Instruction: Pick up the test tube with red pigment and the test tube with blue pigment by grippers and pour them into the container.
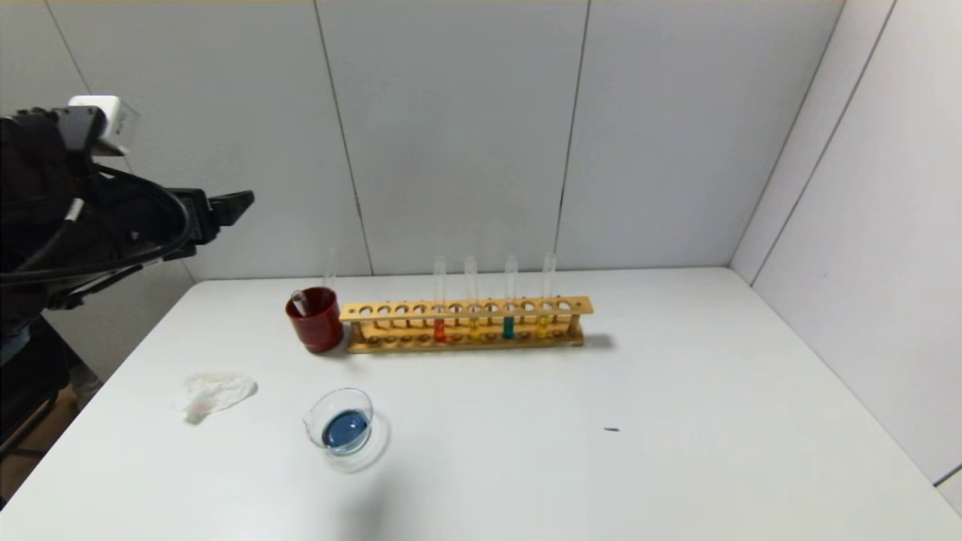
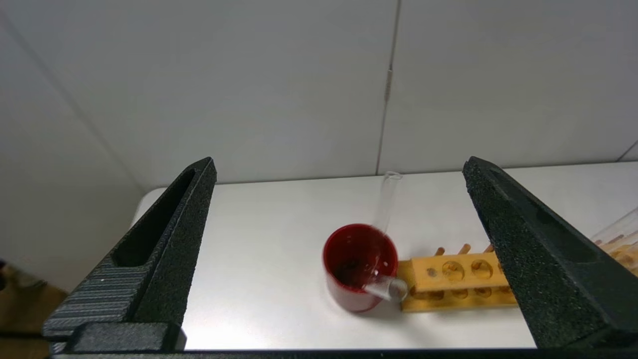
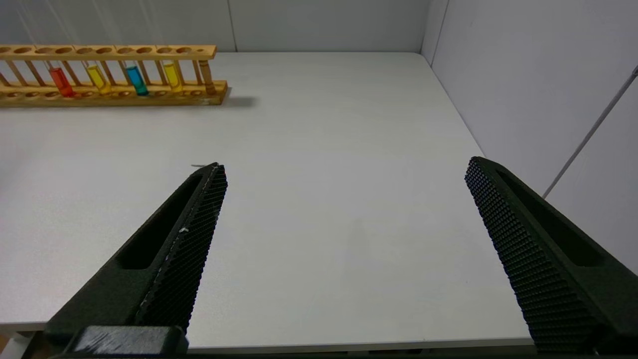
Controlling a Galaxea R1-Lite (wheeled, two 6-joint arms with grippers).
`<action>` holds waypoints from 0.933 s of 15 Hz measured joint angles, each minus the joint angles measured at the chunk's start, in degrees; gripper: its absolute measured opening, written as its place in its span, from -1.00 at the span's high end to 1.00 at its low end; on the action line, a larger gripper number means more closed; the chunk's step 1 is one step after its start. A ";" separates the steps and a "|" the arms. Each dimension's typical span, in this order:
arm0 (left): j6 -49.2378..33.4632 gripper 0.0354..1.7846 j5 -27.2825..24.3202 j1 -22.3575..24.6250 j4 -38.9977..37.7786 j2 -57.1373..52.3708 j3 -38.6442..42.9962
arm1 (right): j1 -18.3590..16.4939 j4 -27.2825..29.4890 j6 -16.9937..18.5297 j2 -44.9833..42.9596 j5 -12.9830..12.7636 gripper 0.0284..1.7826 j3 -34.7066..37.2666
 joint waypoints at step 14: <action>-0.22 -0.95 -2.94 5.50 19.83 -54.66 24.02 | -0.02 -0.02 0.02 0.00 0.02 -0.96 0.00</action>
